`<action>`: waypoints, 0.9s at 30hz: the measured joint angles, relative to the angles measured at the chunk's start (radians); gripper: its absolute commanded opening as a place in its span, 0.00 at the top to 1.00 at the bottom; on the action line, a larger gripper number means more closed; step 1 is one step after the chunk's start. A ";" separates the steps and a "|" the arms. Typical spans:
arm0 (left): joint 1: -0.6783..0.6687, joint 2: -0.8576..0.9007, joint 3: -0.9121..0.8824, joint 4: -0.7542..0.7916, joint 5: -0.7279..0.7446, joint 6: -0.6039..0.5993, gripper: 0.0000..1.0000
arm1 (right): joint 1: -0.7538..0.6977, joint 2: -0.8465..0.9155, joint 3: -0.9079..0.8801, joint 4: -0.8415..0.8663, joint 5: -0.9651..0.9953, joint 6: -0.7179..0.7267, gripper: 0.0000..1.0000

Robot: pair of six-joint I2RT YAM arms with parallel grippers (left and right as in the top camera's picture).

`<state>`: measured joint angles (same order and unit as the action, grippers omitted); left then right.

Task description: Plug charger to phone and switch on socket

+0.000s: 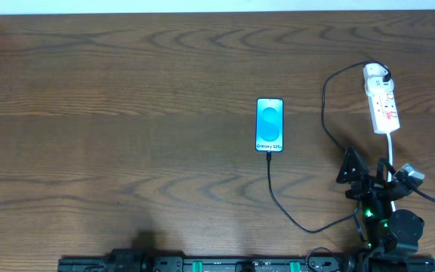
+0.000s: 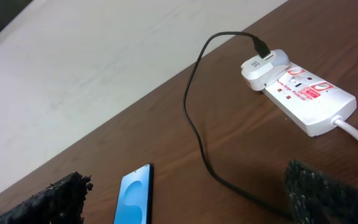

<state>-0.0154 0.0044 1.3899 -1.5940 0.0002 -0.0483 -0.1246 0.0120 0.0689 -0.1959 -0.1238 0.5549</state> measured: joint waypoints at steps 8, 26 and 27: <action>0.000 0.000 0.000 0.000 0.000 0.000 0.05 | 0.000 0.000 0.000 0.002 0.000 0.000 0.01; 0.000 0.000 0.000 -0.016 0.000 0.000 0.05 | 0.136 0.000 0.000 0.004 0.000 0.000 0.01; 0.000 0.000 0.000 -0.016 0.000 0.000 0.05 | 0.136 0.000 0.000 0.004 -0.001 0.000 0.01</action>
<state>-0.0154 0.0044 1.3899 -1.6096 0.0002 -0.0483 0.0116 0.0116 0.0685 -0.1921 -0.1246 0.5545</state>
